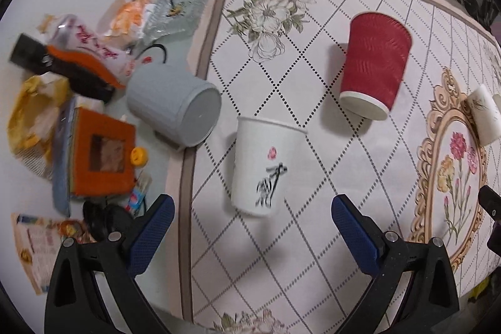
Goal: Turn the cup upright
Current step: 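Reach the left gripper to the fallen white calligraphy cup and grasp it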
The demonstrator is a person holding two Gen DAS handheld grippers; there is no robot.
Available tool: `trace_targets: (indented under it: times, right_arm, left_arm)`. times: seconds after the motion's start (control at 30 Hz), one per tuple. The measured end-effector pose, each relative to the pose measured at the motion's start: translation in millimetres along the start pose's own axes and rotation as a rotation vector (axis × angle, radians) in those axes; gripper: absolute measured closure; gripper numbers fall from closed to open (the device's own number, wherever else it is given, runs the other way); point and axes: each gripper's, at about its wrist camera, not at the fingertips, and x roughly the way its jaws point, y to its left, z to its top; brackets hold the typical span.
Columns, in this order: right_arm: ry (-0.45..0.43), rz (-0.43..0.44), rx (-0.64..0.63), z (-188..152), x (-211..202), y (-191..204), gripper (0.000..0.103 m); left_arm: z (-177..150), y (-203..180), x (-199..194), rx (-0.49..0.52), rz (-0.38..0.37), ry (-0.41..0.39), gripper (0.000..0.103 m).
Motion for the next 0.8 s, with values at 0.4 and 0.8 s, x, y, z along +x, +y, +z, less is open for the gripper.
trace_targets:
  times: [0.4, 0.8]
  right_arm:
    - [0.072, -0.016, 0.014, 32.1, 40.5, 15.1, 0.000]
    - [0.090, -0.035, -0.001, 40.0, 48.7, 27.2, 0.000]
  left_arm:
    - [28.7, -5.1, 50.2, 0.111, -0.009, 0.063, 0.019]
    - [34.9, -0.6, 65.4, 0.115, -0.030, 0.054, 0.044]
